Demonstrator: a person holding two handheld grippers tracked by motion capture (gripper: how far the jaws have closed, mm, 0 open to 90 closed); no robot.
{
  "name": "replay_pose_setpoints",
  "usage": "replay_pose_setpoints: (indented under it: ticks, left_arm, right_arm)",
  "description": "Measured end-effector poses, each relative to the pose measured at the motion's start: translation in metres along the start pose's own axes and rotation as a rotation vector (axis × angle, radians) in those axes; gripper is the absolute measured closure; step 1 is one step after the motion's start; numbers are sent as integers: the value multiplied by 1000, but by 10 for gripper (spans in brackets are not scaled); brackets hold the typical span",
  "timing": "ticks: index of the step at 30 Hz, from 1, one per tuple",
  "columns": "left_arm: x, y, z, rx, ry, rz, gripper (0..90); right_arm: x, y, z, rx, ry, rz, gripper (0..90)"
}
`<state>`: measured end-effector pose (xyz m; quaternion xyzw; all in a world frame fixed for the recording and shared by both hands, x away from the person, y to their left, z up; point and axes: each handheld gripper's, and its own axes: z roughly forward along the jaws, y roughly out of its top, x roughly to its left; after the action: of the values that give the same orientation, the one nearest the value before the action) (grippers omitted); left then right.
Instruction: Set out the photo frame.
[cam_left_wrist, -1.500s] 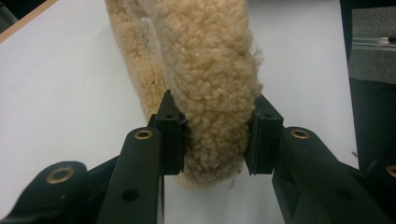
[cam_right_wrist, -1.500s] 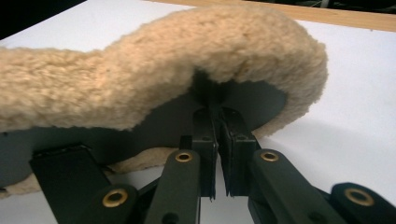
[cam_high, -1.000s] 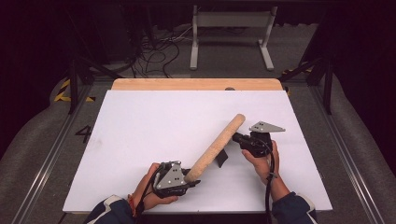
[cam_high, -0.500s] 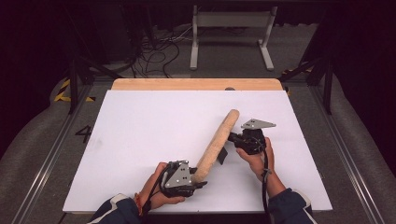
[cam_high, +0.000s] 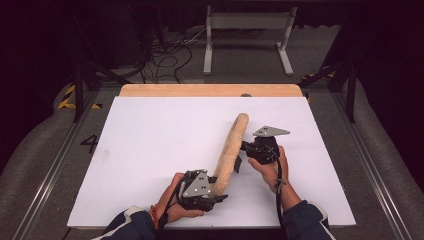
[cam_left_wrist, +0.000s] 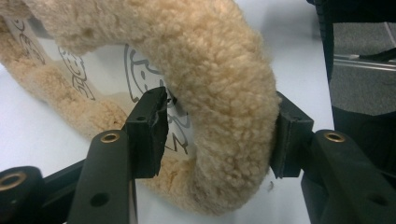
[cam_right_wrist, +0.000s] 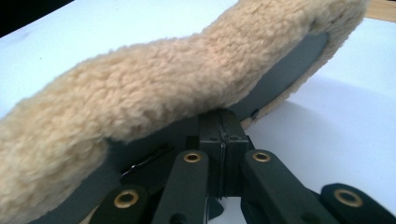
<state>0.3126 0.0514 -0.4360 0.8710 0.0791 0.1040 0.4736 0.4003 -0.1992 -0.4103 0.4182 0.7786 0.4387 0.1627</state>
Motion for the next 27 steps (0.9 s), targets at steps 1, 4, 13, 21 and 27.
replay_pose_setpoints:
  ticks: [1,4,13,21,27]
  left_arm:
    - [0,0,0,-2,-2,-6,459]
    - [2,0,2,-1,-1,-13,439]
    - [1,1,5,-6,-2,-19,411]
    - [0,-3,-1,5,-16,-21,356]
    - [0,-5,-9,9,-26,-18,321]
  right_arm:
    - [1,0,0,2,2,3,900]
    - [4,1,2,9,3,-4,900]
    - [2,0,1,25,24,4,799]
    - [-1,-1,-20,6,50,40,648]
    - [0,5,-38,-9,55,63,577]
